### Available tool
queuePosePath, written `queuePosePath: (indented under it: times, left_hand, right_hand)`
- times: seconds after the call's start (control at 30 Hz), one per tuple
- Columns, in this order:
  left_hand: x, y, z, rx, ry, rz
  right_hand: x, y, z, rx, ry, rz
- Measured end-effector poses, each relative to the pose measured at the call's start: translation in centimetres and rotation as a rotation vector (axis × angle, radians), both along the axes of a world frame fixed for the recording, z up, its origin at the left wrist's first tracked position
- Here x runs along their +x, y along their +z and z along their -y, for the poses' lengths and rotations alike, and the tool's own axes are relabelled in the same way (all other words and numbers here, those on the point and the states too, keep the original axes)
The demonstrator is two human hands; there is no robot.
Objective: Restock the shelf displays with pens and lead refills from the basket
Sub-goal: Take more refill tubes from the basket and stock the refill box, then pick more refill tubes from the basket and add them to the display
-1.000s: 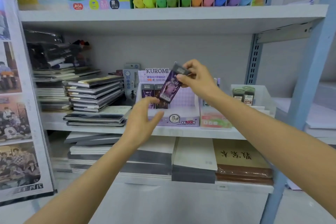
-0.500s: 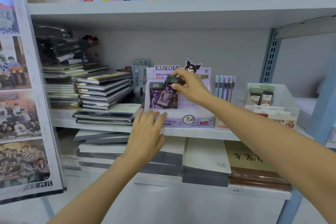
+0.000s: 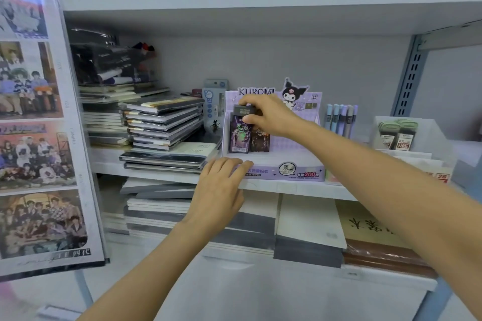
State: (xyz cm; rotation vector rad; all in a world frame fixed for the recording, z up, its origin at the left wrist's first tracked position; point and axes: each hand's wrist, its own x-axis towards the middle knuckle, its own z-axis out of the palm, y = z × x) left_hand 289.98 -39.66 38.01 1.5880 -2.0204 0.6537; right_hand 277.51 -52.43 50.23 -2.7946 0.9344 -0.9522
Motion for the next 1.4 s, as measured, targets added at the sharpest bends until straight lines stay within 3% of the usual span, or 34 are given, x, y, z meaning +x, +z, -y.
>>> queuePosePath:
  times: [0.4,0.67,0.83,0.97,1.2,1.3,1.4]
  left_hand:
    - [0.1,0.2,0.1,0.04,0.0,-0.018]
    - [-0.1,-0.1,0.4,0.026,-0.029,-0.063]
    - [0.0,-0.2,0.5,0.025,-0.032,-0.051]
    - [-0.3,0.1,0.3,0.049,-0.049,-0.074]
    - [-2.7,-5.6,-1.9,-0.174,-0.069,-0.112]
    - [-4.1,-12.5,-2.4,0.042,-0.127,-0.09]
    - [-5.4,-21.0,-3.4,0.512,-0.147,-0.131]
  right_hand:
    - [-0.2,-0.5,0.3,-0.051,-0.022,0.027]
    - [0.5,-3.1,0.4,-0.119,-0.057,0.147]
    - [0.9,-3.9,0.2,-0.254,-0.12,0.071]
    - [-0.2,-3.7,-0.6,-0.143,-0.106,-0.009]
    - [-4.6,-9.5,-7.4,-0.137,0.188,0.446]
    - [-7.0,-17.6,-9.2,0.092,0.204,0.43]
    - [-9.5,-27.2,-10.0,0.373,0.096,0.265]
